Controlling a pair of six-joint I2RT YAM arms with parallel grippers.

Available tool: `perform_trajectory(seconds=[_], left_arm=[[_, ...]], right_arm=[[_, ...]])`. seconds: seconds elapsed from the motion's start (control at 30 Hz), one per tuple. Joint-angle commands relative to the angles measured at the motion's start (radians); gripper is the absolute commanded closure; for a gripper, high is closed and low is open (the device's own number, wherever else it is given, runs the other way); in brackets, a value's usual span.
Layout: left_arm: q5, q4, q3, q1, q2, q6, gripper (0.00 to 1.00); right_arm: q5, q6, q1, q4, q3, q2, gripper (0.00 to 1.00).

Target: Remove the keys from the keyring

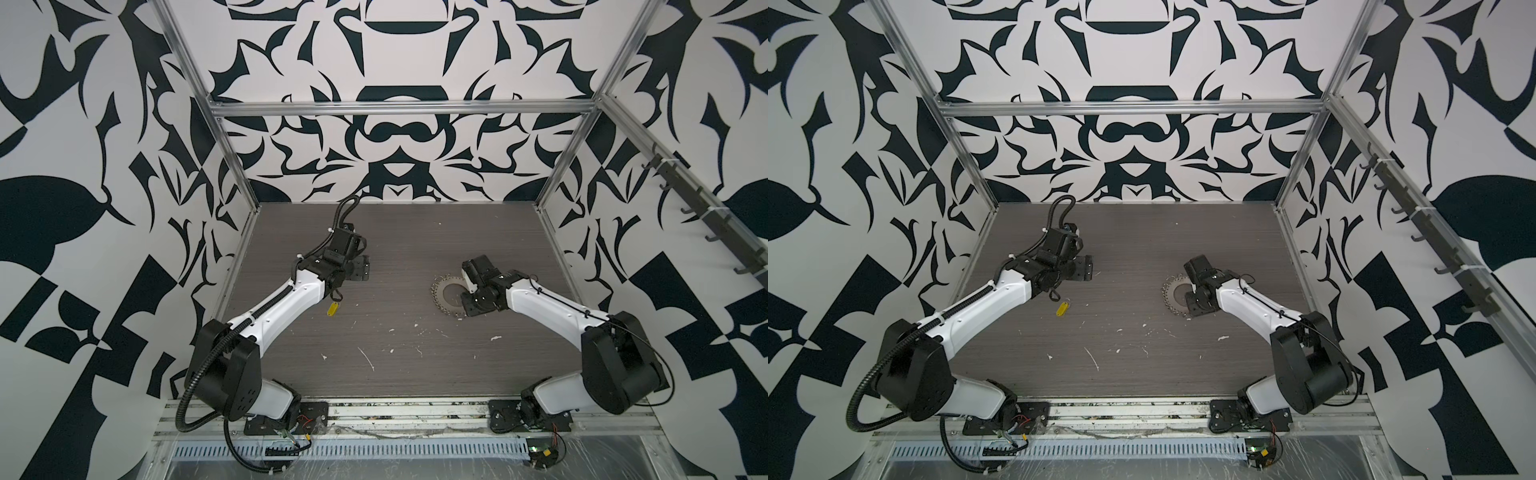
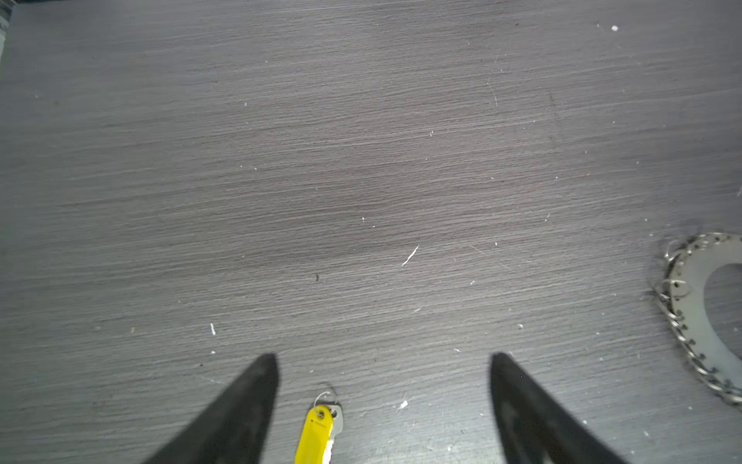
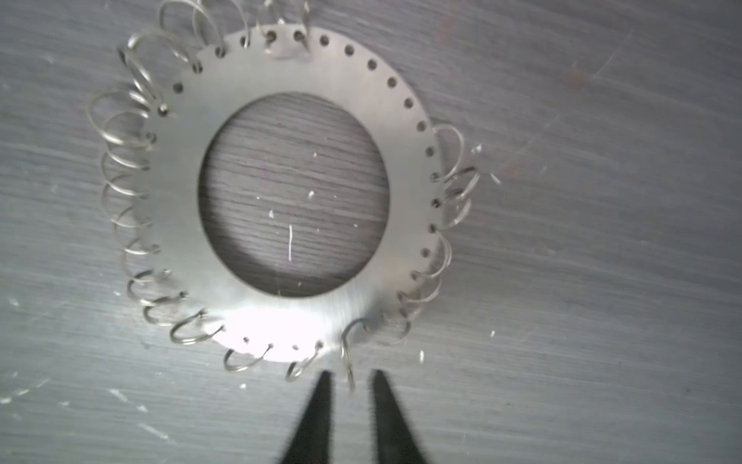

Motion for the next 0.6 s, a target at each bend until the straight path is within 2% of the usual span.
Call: perform_trajectory(seconds=[0.0, 0.07, 0.17, 0.23, 0.3, 0.4, 0.5, 0.57], left_arm=[[0.002, 0.006, -0.005, 0.001, -0.04, 0.005, 0.01], [-0.008, 0.023, -0.012, 0.015, -0.066, 0.009, 0.0], [-0.033, 0.135, -0.077, 0.071, -0.139, 0.018, 0.01], [-0.031, 0.272, -0.164, 0.132, -0.218, 0.042, 0.01], [-0.072, 0.483, -0.302, 0.19, -0.296, 0.085, 0.01], [-0.101, 0.758, -0.505, 0.269, -0.386, 0.147, 0.0], [-0.116, 0.846, -0.6, 0.341, -0.416, 0.144, 0.01], [-0.128, 0.859, -0.629, 0.37, -0.411, 0.159, 0.01]], right_arm=[[0.003, 0.009, 0.006, -0.093, 0.087, -0.055, 0.07], [0.032, 0.001, 0.0, -0.115, 0.119, -0.09, 0.01], [0.1, 0.009, -0.068, -0.031, 0.117, -0.159, 0.0], [0.126, 0.03, -0.145, 0.164, 0.037, -0.22, 0.0], [0.156, 0.0, -0.209, 0.459, -0.117, -0.275, 0.0], [0.243, -0.039, -0.256, 0.707, -0.254, -0.257, 0.0], [0.316, -0.077, -0.272, 0.903, -0.345, -0.183, 0.0], [0.367, -0.114, -0.273, 1.112, -0.432, -0.125, 0.0]])
